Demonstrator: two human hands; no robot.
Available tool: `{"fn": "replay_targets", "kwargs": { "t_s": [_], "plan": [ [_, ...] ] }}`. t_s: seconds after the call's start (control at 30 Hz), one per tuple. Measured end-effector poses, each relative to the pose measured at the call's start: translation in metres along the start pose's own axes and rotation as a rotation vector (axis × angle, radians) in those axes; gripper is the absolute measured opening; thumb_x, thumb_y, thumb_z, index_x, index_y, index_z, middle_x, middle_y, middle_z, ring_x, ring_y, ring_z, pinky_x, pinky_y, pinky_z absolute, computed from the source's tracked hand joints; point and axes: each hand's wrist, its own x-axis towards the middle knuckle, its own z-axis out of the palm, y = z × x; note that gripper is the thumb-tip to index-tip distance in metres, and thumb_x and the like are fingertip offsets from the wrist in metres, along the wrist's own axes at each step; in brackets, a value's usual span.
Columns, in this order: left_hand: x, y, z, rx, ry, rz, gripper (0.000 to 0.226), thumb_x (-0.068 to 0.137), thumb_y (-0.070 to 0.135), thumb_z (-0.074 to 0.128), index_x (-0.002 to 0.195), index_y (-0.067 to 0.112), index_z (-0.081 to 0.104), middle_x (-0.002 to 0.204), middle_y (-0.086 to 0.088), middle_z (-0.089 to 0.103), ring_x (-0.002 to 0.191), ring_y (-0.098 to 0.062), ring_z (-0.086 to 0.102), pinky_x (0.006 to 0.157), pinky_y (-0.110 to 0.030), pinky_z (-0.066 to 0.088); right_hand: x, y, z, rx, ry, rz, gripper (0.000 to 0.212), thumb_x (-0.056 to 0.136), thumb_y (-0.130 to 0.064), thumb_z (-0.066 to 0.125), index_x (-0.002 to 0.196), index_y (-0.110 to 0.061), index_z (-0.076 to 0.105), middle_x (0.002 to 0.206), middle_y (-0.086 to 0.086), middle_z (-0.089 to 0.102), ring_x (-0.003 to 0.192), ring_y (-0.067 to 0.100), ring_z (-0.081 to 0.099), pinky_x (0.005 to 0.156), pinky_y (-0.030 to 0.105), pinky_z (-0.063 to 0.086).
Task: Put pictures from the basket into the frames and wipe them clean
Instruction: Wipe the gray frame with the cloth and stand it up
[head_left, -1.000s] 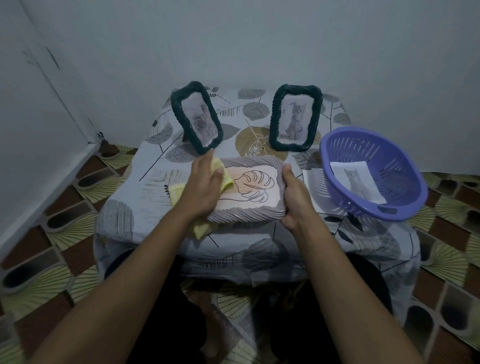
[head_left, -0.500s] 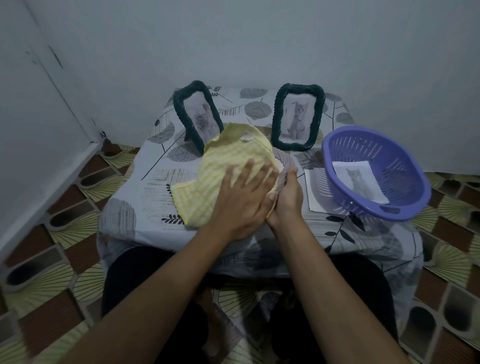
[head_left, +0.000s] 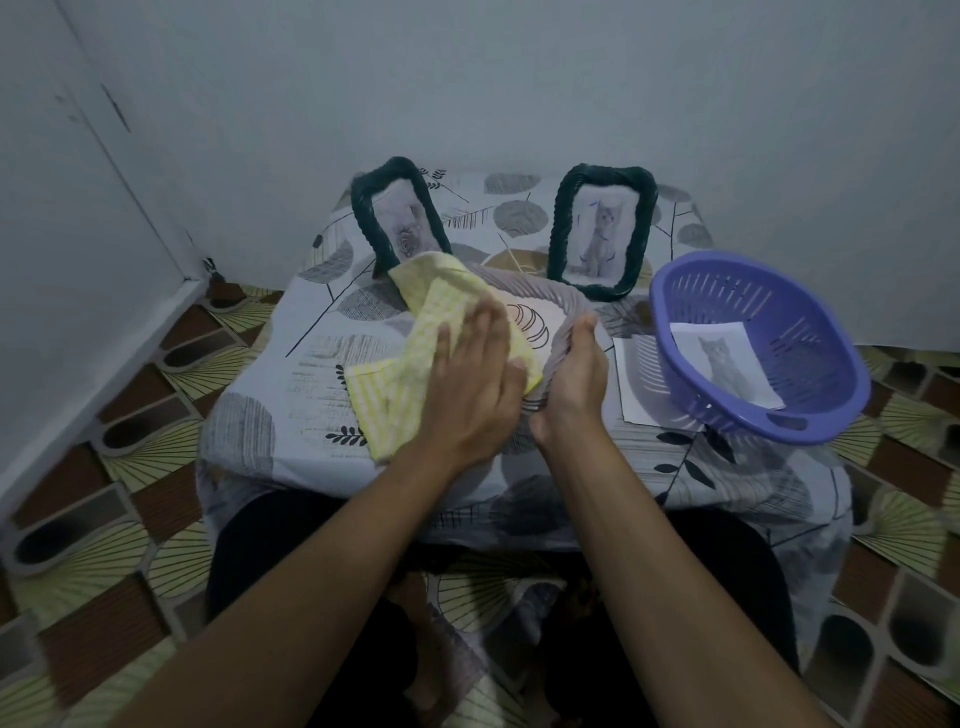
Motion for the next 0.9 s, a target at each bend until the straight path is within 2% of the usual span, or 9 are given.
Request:
{"fn": "replay_targets", "kwargs": {
  "t_s": [0.1, 0.17, 0.3, 0.5, 0.63, 0.67, 0.73, 0.8, 0.9],
  "plan": [
    [-0.002, -0.014, -0.002, 0.024, -0.026, 0.219, 0.063, 0.101, 0.043, 0.010, 0.158, 0.016, 0.014, 0.166, -0.002, 0.010, 0.154, -0.016, 0.003, 0.124, -0.044, 0.003, 0.007, 0.005, -0.004, -0.008, -0.004, 0.010, 0.064, 0.098, -0.053, 0.043, 0.143, -0.009, 0.049, 0.143, 0.013, 0.055, 0.131, 0.026, 0.054, 0.109, 0.053, 0.044],
    [0.005, -0.036, -0.007, 0.118, -0.017, 0.233, 0.060, 0.103, 0.049, 0.004, 0.158, 0.027, 0.013, 0.167, 0.000, 0.006, 0.154, -0.020, -0.001, 0.123, -0.049, 0.005, 0.004, 0.003, -0.007, -0.025, -0.021, 0.022, 0.062, 0.099, -0.052, 0.041, 0.139, -0.006, 0.053, 0.135, 0.018, 0.060, 0.125, 0.031, 0.059, 0.105, 0.058, 0.046],
    [0.022, -0.068, -0.020, 0.091, 0.031, -0.153, 0.061, 0.100, 0.060, 0.003, 0.156, 0.039, -0.006, 0.165, 0.002, -0.019, 0.152, -0.029, -0.017, 0.120, -0.061, -0.002, -0.001, -0.006, -0.010, -0.052, -0.009, 0.041, 0.050, 0.108, -0.040, 0.033, 0.130, -0.002, 0.057, 0.120, 0.024, 0.067, 0.108, 0.039, 0.067, 0.092, 0.061, 0.053],
    [0.032, -0.038, -0.025, -0.082, 0.018, -0.460, 0.073, 0.104, 0.053, 0.015, 0.157, 0.009, -0.010, 0.166, -0.010, -0.011, 0.153, -0.030, -0.007, 0.122, -0.054, -0.003, -0.008, -0.004, -0.003, -0.063, -0.036, 0.078, 0.055, 0.107, -0.045, 0.032, 0.136, -0.004, 0.054, 0.122, 0.022, 0.067, 0.110, 0.037, 0.067, 0.093, 0.056, 0.054],
    [0.017, -0.002, -0.012, -0.024, -0.049, -0.238, 0.076, 0.099, 0.053, 0.008, 0.156, 0.005, -0.009, 0.165, -0.016, -0.013, 0.152, -0.024, -0.014, 0.122, -0.042, -0.011, -0.008, 0.006, 0.004, -0.060, -0.061, 0.034, 0.063, 0.100, -0.048, 0.043, 0.143, -0.002, 0.047, 0.143, 0.019, 0.054, 0.132, 0.030, 0.053, 0.112, 0.053, 0.041],
    [0.012, 0.004, -0.009, -0.008, -0.060, -0.143, 0.075, 0.098, 0.052, 0.007, 0.156, 0.006, -0.008, 0.165, -0.013, -0.012, 0.152, -0.021, -0.014, 0.123, -0.038, -0.011, -0.008, 0.004, 0.004, -0.078, -0.044, 0.036, 0.060, 0.103, -0.046, 0.042, 0.141, 0.000, 0.049, 0.139, 0.020, 0.056, 0.129, 0.031, 0.056, 0.108, 0.050, 0.045],
    [0.003, 0.006, -0.004, 0.038, -0.060, 0.025, 0.071, 0.098, 0.051, 0.004, 0.158, 0.013, -0.006, 0.166, -0.005, -0.011, 0.151, -0.013, -0.015, 0.122, -0.034, -0.010, -0.004, -0.001, -0.001, -0.104, -0.047, 0.053, 0.056, 0.106, -0.043, 0.037, 0.131, 0.003, 0.056, 0.124, 0.024, 0.065, 0.113, 0.035, 0.066, 0.087, 0.041, 0.059],
    [0.000, -0.002, -0.004, 0.111, -0.042, 0.111, 0.068, 0.098, 0.053, 0.004, 0.159, 0.023, -0.001, 0.166, 0.004, -0.008, 0.152, -0.013, -0.012, 0.123, -0.038, -0.004, 0.001, -0.003, -0.006, -0.106, -0.052, 0.070, 0.055, 0.107, -0.043, 0.035, 0.128, 0.002, 0.058, 0.119, 0.024, 0.068, 0.107, 0.035, 0.069, 0.080, 0.040, 0.061],
    [0.000, -0.022, -0.006, 0.206, 0.020, 0.036, 0.064, 0.098, 0.058, 0.004, 0.158, 0.035, -0.001, 0.165, 0.010, -0.009, 0.153, -0.022, -0.013, 0.122, -0.051, -0.002, 0.001, -0.006, -0.009, -0.145, -0.075, 0.067, 0.054, 0.107, -0.044, 0.033, 0.130, -0.002, 0.057, 0.120, 0.021, 0.068, 0.111, 0.034, 0.067, 0.096, 0.050, 0.054]
  ]
}}
